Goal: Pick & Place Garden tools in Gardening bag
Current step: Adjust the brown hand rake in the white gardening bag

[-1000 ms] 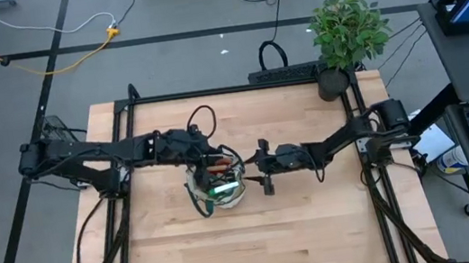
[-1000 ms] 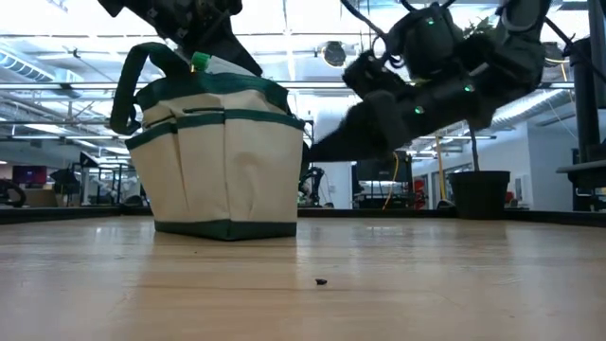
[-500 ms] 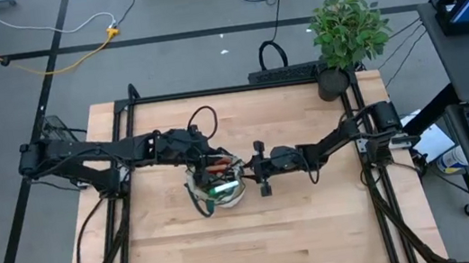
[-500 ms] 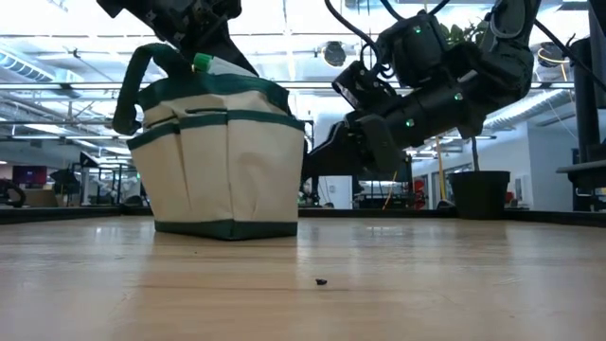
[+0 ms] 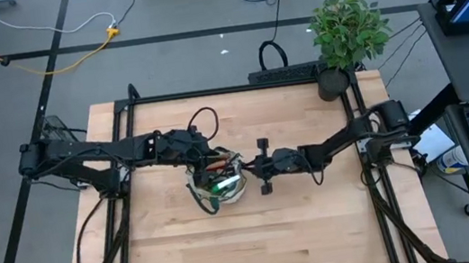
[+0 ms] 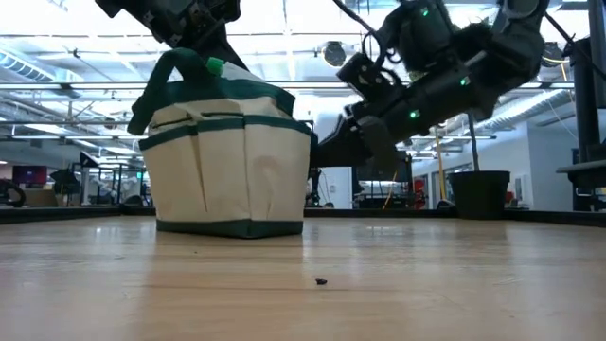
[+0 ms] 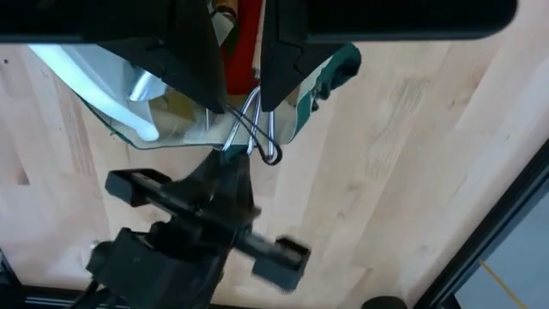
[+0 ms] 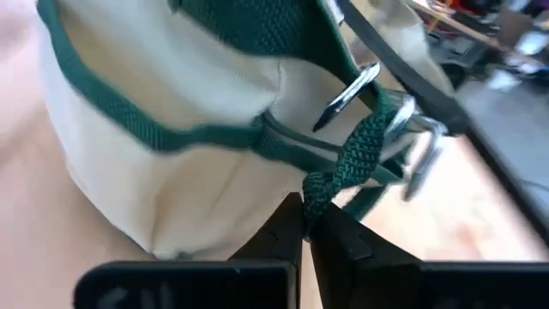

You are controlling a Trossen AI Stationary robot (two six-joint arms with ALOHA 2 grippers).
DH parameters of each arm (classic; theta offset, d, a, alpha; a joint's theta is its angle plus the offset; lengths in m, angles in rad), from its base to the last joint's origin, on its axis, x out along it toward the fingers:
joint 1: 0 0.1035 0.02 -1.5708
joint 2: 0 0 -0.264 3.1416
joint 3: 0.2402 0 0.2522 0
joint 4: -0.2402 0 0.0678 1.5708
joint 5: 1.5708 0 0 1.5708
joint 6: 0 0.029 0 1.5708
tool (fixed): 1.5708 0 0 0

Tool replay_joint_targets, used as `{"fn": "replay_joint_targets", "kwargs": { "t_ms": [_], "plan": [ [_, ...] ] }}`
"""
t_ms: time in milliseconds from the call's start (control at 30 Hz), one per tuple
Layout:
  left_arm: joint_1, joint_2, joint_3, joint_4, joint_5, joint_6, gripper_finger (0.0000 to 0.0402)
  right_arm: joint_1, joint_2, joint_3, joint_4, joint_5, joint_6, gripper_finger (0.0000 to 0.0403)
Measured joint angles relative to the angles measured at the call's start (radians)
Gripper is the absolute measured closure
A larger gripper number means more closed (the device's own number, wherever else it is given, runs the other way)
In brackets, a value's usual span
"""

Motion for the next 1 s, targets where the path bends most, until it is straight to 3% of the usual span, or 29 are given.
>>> {"fn": "replay_joint_targets", "kwargs": {
  "t_ms": [267, 467, 600, 800, 1000],
  "plan": [
    [0.0, 0.0, 0.0, 0.0, 0.0, -0.004, 0.0325, 0.087, -0.111, 0.0, -0.15, 0.374, -0.233, 0.0399],
    [0.0, 0.0, 0.0, 0.005, 0.0, -0.006, 0.0325, 0.147, -0.195, -0.001, -0.115, 0.518, -0.417, 0.0399],
    [0.0, 0.0, 0.0, 0.028, 0.0, -0.006, 0.0325, 0.173, -0.242, -0.002, -0.055, 0.51, -0.476, 0.0399],
    [0.0, 0.0, 0.0, 0.139, 0.011, 0.011, 0.0325, 0.184, -0.262, -0.002, -0.036, 0.413, -0.485, 0.0399],
    [-0.003, 0.022, 0.002, 0.222, 0.162, -0.002, 0.0325, 0.18, -0.262, -0.002, -0.083, 0.414, -0.421, 0.0399]
  ]
}}
